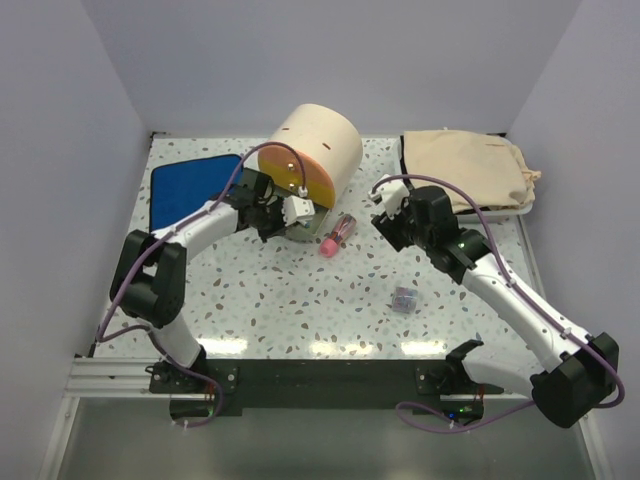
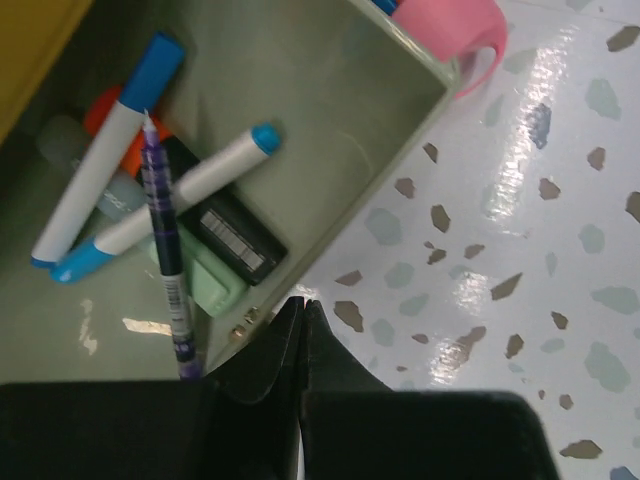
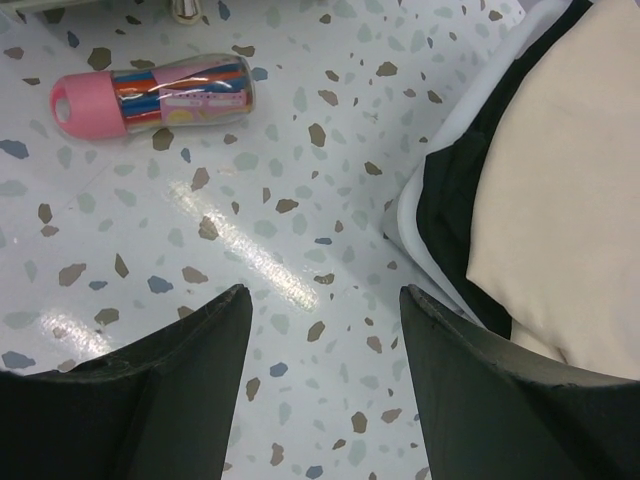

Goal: Sort the stationery into containers
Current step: Close the drawer in the storage box.

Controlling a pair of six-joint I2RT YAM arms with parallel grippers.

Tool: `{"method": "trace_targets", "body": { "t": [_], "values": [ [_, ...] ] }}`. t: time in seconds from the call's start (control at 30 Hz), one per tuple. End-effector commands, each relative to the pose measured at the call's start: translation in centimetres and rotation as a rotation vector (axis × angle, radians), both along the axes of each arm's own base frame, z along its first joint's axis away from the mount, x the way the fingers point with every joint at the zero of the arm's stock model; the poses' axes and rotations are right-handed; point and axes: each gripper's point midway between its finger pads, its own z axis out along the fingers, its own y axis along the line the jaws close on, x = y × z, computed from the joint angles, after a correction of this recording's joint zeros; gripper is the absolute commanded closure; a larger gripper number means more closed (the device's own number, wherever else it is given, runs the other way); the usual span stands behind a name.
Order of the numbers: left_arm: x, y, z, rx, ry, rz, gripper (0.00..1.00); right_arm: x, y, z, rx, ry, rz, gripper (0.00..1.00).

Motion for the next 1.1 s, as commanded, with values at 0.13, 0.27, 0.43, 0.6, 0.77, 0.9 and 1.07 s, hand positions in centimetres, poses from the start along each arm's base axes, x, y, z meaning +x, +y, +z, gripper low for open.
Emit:
{"method": "trace_targets", "body": {
  "t": [0.13,0.27,0.43,0.6,0.77,0.9,1.07],
  "values": [
    [6.9,-2.4,2.6,-0.066,-0.145,0.034,1.00,0.5,0.3,1.0,0.068,-0.045,-0.007,0.36],
    [9.0,-3.2,2.6,-0.097,-0.180,0.063,1.00,0.6,0.4,0.6,0.070,-0.041,-0.004,0.36],
    [10.8,-4.0,3.2,-0.129,-0.202,0.087,1.00,0.6,0.6,0.3,0.081,-0.037,-0.005,0.36],
    [11.6,-4.2,4.0,-0.169,-0.245,0.130,0.93,0.6,0.6,-0.3,0.084,-0.028,-0.010,0.36],
    [11.7,-4.7,4.6,-0.201,-0.247,0.145,0.82,0.6,0.7,-0.4,0.084,-0.016,-0.011,0.36],
    [9.9,-4.6,5.3,-0.218,-0.219,0.135,0.76,0.7,0.7,-0.4,0.081,-0.017,-0.012,0.36],
    [4.6,-3.8,7.9,-0.267,-0.159,0.108,0.73,0.5,0.5,-0.6,0.083,-0.014,-0.022,0.36]
  ]
}}
